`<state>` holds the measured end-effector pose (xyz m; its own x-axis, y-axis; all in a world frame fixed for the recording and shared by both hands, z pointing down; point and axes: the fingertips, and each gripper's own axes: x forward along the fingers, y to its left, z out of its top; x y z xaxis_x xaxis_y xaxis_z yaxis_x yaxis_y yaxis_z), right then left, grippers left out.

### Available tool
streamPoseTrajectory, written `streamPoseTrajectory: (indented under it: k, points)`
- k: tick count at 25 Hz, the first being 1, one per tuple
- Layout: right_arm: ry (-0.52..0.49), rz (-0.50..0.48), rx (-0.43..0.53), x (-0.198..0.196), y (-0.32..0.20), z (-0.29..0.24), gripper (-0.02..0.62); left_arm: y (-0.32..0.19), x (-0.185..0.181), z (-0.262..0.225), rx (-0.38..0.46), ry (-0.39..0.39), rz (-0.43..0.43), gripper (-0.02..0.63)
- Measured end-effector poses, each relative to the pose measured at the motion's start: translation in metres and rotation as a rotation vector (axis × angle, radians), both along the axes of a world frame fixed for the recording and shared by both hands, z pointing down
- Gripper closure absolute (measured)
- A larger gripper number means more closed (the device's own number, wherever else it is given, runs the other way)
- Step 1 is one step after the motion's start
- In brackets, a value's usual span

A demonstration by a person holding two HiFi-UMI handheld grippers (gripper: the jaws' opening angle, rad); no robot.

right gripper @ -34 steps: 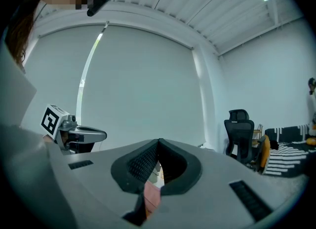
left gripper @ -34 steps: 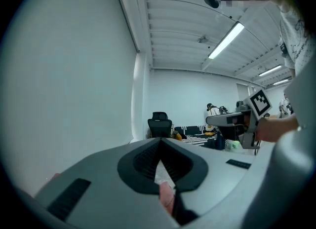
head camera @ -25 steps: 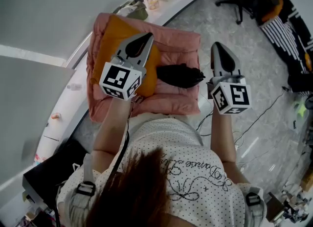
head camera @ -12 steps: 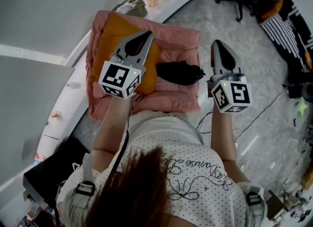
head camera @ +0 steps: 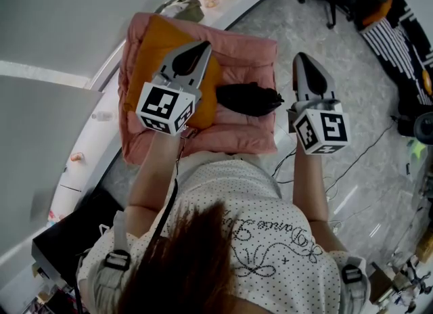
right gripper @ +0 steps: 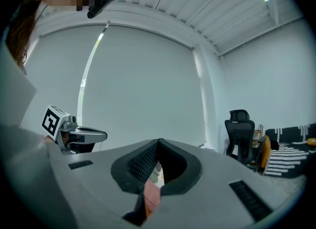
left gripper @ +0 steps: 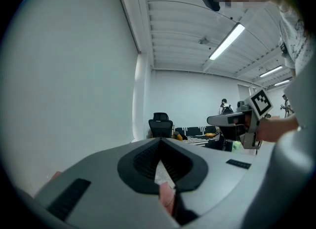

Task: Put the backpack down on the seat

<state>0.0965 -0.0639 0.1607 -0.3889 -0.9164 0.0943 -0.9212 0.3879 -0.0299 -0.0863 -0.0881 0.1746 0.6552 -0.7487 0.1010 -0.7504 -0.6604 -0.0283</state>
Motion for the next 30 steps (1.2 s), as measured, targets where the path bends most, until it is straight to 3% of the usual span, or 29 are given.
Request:
streamPoseTrajectory:
  k: [30]
  points:
    - [-0.020, -0.008, 0.005, 0.0002, 0.0010, -0.0013, 0.584, -0.0004, 0.0007, 0.0035, -0.007, -0.003, 0.001, 0.603]
